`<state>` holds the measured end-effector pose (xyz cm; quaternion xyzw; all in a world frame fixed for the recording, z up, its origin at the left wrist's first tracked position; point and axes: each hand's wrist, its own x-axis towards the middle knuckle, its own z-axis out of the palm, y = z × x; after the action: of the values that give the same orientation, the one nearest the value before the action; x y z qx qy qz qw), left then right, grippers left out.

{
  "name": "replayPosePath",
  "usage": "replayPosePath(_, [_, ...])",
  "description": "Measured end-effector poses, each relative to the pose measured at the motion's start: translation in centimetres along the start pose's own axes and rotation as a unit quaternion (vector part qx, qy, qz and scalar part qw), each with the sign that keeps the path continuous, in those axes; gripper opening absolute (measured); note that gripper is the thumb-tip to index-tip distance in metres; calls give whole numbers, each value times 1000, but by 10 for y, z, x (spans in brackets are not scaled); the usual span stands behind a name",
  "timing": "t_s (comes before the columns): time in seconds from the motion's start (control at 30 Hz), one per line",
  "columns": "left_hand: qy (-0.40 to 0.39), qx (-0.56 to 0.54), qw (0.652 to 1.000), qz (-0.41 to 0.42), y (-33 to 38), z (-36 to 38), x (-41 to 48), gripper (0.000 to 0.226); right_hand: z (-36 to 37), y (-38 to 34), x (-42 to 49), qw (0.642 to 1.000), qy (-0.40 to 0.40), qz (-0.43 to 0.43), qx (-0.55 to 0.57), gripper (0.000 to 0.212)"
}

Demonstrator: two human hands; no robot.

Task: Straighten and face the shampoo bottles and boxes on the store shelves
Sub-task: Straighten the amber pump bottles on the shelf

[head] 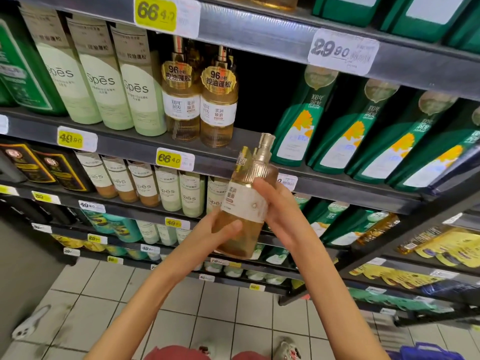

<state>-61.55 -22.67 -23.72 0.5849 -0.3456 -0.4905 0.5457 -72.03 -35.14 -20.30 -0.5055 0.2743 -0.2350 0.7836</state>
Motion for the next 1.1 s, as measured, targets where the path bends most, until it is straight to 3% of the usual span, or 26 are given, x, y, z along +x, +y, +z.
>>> replayPosePath(0.13, [98, 174, 980, 15, -6, 20, 1, 75, 8, 7, 2, 987, 106, -11, -120, 74])
replayPosePath(0.23, [123, 124, 984, 20, -12, 24, 2, 64, 5, 6, -1, 993, 56, 28, -98, 75])
replayPosePath(0.33, [-14, -42, 999, 0, -10, 10, -5, 68, -11, 2, -6, 992, -68, 106, 21, 64])
replayPosePath(0.43, [-121, -228, 964, -54, -12, 7, -9, 89, -21, 6, -9, 973, -155, 116, 128, 82])
replayPosePath(0.53, [-166, -265, 948, -58, -13, 3, -5, 82, -20, 10, -11, 969, -184, 75, 146, 63])
replayPosePath(0.6, [-166, -236, 956, -56, -11, -3, -2, 81, -18, 9, -12, 979, -152, 54, 128, 53])
replayPosePath(0.7, [-63, -46, 996, -45, -7, 3, 0, 86, -10, 4, -9, 998, -57, 20, 20, 49])
replayPosePath(0.77, [40, 63, 997, -11, -9, 14, 2, 84, -3, 8, -8, 996, 0, 3, -84, 56])
replayPosePath(0.87, [89, 18, 996, 18, -15, 22, 1, 62, 1, 12, -10, 985, 13, -6, -171, 54])
replayPosePath(0.93, [23, -105, 994, 5, -16, 17, -3, 60, -3, 11, -10, 988, -17, 26, -154, 61])
replayPosePath(1.0, [-50, -213, 975, -36, -16, 9, -8, 70, -8, 10, -12, 993, -59, 69, -79, 54])
replayPosePath(1.1, [-124, -243, 960, -69, -15, 2, -7, 78, -9, 14, -16, 992, -94, 84, 16, 36])
